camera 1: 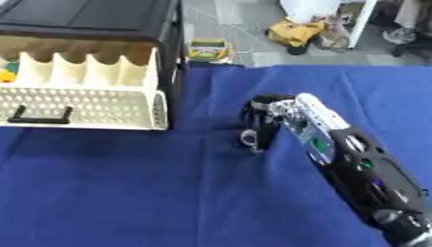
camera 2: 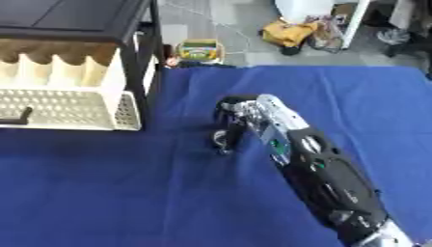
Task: Pick up objects from table and place into drawer.
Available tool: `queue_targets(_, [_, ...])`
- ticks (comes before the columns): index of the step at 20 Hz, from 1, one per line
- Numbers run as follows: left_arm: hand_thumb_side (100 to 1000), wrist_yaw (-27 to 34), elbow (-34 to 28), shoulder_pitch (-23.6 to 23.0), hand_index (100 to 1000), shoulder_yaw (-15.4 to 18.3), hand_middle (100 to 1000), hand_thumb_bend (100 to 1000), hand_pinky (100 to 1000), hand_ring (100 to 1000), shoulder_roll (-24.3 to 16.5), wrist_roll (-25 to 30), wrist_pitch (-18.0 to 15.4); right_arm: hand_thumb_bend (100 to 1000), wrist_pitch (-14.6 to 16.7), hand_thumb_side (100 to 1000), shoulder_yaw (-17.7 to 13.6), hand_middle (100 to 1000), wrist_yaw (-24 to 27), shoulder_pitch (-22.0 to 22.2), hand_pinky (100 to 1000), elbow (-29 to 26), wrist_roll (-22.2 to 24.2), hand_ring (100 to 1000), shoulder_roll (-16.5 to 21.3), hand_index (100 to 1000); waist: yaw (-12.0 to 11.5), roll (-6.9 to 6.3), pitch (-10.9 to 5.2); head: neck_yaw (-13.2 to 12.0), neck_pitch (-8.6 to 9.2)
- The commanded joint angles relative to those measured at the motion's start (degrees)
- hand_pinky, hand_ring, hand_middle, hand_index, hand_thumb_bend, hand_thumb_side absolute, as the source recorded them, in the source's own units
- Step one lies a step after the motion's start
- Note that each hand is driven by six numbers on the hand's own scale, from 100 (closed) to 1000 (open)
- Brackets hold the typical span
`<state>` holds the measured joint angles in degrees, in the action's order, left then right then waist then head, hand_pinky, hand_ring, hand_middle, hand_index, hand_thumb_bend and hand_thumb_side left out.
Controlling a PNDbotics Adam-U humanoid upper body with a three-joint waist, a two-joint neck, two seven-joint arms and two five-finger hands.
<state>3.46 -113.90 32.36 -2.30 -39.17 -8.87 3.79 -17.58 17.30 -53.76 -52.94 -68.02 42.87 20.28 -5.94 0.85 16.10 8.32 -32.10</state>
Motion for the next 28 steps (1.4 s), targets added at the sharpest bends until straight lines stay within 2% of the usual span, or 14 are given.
queue_targets(1, [731,-0.3,-0.69,0.58,687,0.44,100,100,100,100,-0.82,0.11,-0.07,504,-0.63,122,-0.73,700,0.62,-1.26,444,-0.47,-0.35,649,0.94,853,0.08,-0.34,-1.08,0.16,0.79])
queue_targets(13, [729,-0.32,-0.69,0.43,686,0.52,100,100,100,100,-0.75,0.01,-0.1,480,-1.3,113,-0.72,672,1.2,-0.73,436,-0.44,-0.4,638,1.1,819,0.17,-0.49,-1.17,0.18,0.79])
queue_targets(28, [728,-0.87,-0.69,0.21,685,0.42,100,100,100,100,-0.46,0.04,-0.17,468,-1.3,100,-0.48,701,2.48,-0.04,446,2.42,0.38,664,0.51,817,-0.02,-0.56,-1.0,0.28,0.91])
